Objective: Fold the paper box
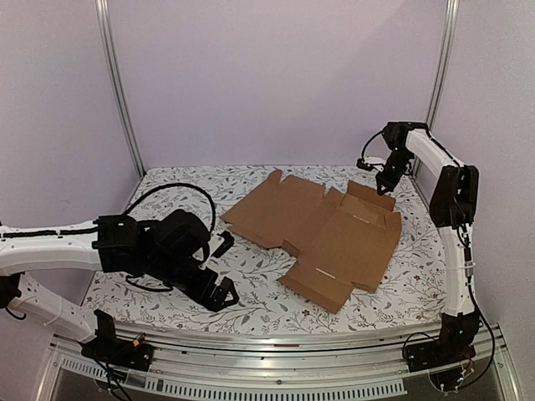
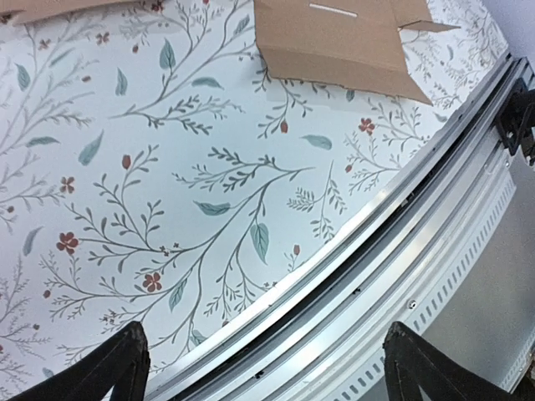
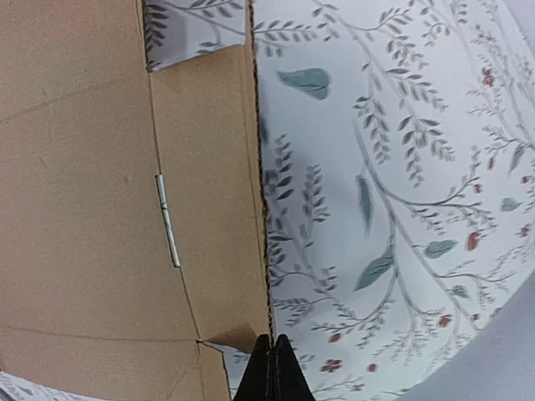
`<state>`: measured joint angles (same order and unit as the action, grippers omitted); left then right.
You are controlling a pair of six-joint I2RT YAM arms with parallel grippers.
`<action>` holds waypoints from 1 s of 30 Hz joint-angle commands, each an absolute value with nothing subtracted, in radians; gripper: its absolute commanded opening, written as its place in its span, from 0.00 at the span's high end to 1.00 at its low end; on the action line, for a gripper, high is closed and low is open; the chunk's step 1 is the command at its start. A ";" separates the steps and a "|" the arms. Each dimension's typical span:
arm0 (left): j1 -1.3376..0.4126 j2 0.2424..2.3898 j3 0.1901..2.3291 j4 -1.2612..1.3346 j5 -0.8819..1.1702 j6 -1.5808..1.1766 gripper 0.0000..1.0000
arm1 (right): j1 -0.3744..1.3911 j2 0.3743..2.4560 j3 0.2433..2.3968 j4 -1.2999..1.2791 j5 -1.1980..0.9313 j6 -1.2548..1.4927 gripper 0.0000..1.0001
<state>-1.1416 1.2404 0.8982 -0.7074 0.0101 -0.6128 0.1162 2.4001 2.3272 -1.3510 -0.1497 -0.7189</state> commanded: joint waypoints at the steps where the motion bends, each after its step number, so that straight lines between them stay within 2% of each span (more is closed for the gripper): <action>1: -1.119 1.187 0.986 -0.798 -0.120 -0.516 0.01 | 0.214 2.586 2.616 -1.478 0.141 -0.829 1.00; 2: -1.089 1.188 1.002 -0.787 -0.137 -0.503 0.01 | 0.257 2.591 2.604 -1.413 0.153 -0.829 1.00; 3: -1.063 1.194 1.014 -0.770 -0.148 -0.496 0.01 | 0.301 2.575 2.564 -1.336 0.167 -0.832 0.94; 7: -0.968 1.243 1.073 -0.714 -0.153 -0.476 0.00 | 0.448 2.466 2.392 -1.114 0.178 -0.804 0.57; 10: -0.914 1.296 1.125 -0.723 -0.202 -0.468 0.00 | 0.478 2.394 2.378 -1.118 0.154 -0.735 0.47; 13: -0.845 1.338 1.150 -0.706 -0.216 -0.481 0.00 | 0.448 2.269 2.282 -1.112 0.114 -0.649 0.41; 18: -0.681 1.417 1.147 -0.620 -0.178 -0.480 0.00 | 0.362 1.980 1.993 -1.049 -0.019 -0.535 0.29; 22: -0.546 1.529 1.196 -0.592 -0.088 -0.454 0.00 | 0.313 1.816 1.803 -1.039 -0.104 -0.436 0.28; 27: -0.461 1.696 1.341 -0.676 -0.052 -0.402 0.01 | 0.307 1.696 1.505 -0.981 -0.363 -0.213 0.24; 28: -0.456 1.716 1.355 -0.684 -0.050 -0.396 0.02 | 0.307 1.689 1.450 -0.962 -0.432 -0.160 0.20; 30: -0.455 1.742 1.354 -0.688 -0.036 -0.395 0.03 | 0.309 1.686 1.354 -0.918 -0.527 -0.075 0.02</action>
